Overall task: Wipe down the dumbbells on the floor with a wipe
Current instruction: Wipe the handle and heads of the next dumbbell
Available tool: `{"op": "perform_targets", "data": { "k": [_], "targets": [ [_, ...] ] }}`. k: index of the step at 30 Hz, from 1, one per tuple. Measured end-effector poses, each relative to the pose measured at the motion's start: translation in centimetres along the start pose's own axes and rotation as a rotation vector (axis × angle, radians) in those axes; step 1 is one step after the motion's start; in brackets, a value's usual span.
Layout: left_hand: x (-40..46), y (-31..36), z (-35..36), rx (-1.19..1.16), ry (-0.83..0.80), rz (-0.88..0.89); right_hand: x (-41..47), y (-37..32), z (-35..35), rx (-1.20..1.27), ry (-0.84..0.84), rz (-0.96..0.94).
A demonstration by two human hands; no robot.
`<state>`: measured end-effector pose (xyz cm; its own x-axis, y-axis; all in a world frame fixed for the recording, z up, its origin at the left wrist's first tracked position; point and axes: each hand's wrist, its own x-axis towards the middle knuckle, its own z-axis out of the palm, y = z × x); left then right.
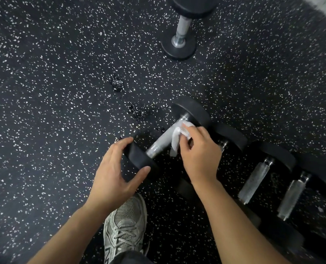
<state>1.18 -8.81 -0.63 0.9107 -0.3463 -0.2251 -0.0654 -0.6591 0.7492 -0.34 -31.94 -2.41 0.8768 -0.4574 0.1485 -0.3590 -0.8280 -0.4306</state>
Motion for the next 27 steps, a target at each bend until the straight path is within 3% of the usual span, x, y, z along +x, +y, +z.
{"op": "perform_targets", "data": {
  "k": [4, 9, 13, 18, 22, 25, 27],
  "targets": [
    [0.2, -0.1, 0.1, 0.008, 0.006, 0.011, -0.8, 0.7, -0.4, 0.047, 0.041, -0.061],
    [0.3, 0.0, 0.1, 0.006, 0.012, 0.019, -0.8, -0.1, -0.1, 0.219, -0.048, -0.133],
    [0.2, 0.0, 0.0, -0.002, 0.017, 0.011, 0.1, -0.7, -0.2, 0.302, -0.094, -0.067],
    [0.2, 0.0, -0.1, -0.017, 0.012, -0.009, 0.1, -0.1, 0.8, 0.278, -0.001, -0.202],
    [0.3, 0.0, -0.1, -0.017, 0.012, -0.009, -0.1, 0.8, 0.7, 0.224, -0.142, -0.186],
    [0.3, 0.0, 0.0, -0.016, 0.025, 0.015, -0.6, 0.9, 0.5, 0.24, -0.325, -0.304],
    [0.4, 0.1, 0.2, -0.005, 0.023, 0.046, -0.3, 0.9, 0.3, 0.231, -0.322, -0.363]
  ]
}}
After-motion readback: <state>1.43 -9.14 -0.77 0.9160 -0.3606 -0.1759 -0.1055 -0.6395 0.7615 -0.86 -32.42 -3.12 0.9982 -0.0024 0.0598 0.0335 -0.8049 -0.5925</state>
